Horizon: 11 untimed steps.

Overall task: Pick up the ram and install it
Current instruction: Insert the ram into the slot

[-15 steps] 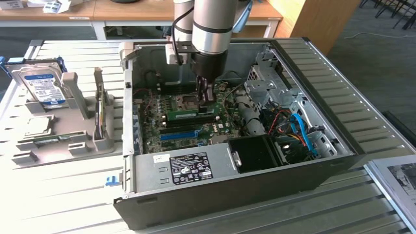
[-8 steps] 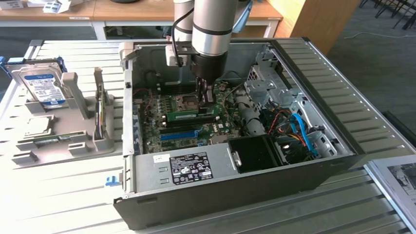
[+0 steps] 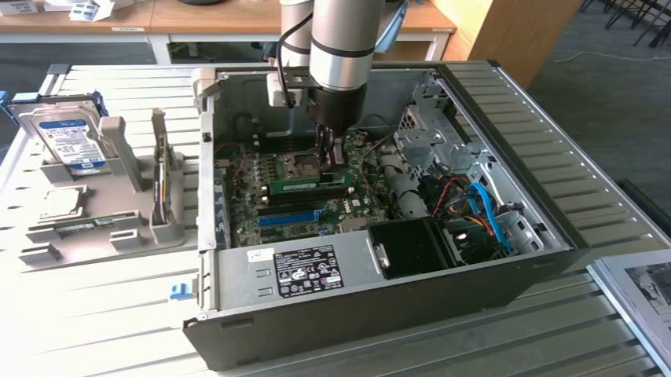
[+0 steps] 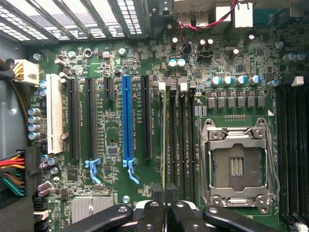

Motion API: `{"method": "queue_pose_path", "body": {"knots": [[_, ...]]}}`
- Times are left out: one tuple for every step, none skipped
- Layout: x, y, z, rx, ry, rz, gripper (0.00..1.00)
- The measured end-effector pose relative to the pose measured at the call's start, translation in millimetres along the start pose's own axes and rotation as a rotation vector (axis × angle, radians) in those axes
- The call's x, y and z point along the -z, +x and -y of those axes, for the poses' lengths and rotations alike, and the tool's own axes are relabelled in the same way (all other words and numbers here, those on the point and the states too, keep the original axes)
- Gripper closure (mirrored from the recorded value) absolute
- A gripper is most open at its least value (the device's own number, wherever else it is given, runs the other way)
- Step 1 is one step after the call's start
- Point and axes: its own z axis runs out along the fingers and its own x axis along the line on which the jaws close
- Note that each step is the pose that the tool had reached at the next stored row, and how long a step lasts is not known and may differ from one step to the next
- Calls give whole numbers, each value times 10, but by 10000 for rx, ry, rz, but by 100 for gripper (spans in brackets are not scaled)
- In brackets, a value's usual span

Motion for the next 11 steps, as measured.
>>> {"method": "queue_pose_path", "body": {"knots": [[0, 0, 0, 1, 0, 7, 88], [0, 0, 0, 0, 0, 7, 88], [0, 0, 0, 0, 0, 7, 88], [0, 0, 0, 0, 0, 7, 88], [0, 0, 0, 0, 0, 7, 88], [0, 0, 0, 0, -1, 7, 88], [0, 0, 1, 1, -7, 6, 88], [1, 0, 3, 3, -16, 4, 88], [1, 1, 4, 4, -28, 3, 88], [1, 0, 6, 3, -41, 3, 88], [0, 0, 8, 4, -58, 3, 88]]}}
